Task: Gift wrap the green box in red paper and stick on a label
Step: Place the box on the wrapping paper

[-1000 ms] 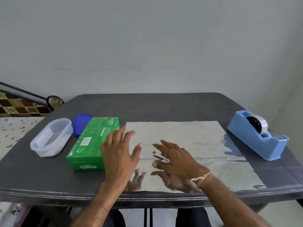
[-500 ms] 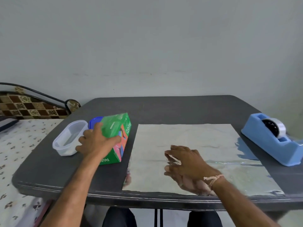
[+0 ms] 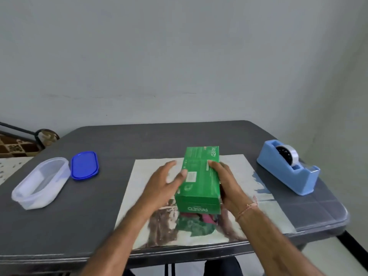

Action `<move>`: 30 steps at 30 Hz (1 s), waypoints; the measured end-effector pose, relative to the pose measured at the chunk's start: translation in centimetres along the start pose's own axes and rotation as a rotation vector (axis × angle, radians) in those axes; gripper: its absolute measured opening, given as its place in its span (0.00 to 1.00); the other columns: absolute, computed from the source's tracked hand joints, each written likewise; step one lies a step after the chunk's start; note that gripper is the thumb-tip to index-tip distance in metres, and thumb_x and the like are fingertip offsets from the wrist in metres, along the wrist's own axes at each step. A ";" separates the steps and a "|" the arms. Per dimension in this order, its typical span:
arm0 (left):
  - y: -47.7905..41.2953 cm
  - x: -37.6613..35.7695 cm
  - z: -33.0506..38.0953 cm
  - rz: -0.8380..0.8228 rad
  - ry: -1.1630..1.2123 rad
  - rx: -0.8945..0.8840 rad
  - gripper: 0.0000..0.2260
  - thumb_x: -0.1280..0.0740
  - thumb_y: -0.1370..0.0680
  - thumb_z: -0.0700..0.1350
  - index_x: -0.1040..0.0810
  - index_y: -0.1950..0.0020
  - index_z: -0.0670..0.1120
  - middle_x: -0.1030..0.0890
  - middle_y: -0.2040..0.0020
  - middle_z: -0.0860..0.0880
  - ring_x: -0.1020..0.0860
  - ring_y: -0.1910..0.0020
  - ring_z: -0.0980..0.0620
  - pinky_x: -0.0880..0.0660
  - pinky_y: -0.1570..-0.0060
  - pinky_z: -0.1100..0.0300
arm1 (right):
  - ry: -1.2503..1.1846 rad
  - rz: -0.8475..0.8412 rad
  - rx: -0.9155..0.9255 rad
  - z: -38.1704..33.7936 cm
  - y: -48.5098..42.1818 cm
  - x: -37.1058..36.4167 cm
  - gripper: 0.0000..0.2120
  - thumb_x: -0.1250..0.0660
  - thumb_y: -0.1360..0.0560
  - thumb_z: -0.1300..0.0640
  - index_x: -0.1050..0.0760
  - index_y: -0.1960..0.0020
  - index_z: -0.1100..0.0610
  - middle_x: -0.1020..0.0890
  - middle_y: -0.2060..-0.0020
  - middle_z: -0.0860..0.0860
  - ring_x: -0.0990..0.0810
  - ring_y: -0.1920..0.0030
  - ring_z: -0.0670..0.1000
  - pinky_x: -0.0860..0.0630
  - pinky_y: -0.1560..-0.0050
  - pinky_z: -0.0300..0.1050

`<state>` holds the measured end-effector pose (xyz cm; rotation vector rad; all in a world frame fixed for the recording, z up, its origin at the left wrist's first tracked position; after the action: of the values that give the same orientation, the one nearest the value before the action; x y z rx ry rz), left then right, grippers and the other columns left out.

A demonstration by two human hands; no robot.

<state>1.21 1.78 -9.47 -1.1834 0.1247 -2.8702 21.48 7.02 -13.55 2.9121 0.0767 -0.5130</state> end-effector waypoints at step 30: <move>-0.3 4.3 -11.5 0.288 -0.446 0.332 0.14 0.30 0.26 0.67 0.24 0.50 0.60 0.25 0.45 0.52 0.28 0.41 0.44 0.34 0.45 0.49 | 0.134 -0.141 -0.065 2.0 -1.0 2.6 0.31 0.27 0.25 0.38 0.27 0.31 0.55 0.15 0.41 0.59 0.14 0.44 0.62 0.19 0.41 0.63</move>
<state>-9.98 2.52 -14.55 -1.5406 -0.1731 -2.2130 23.19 7.70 -16.51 2.8869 0.3129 -0.3292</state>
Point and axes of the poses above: each hand's wrist, its own y-axis away from the middle knuckle, its own x-axis out of the back of the hand, z = x × y, the point moved 7 cm from there along -y, towards the middle knuckle
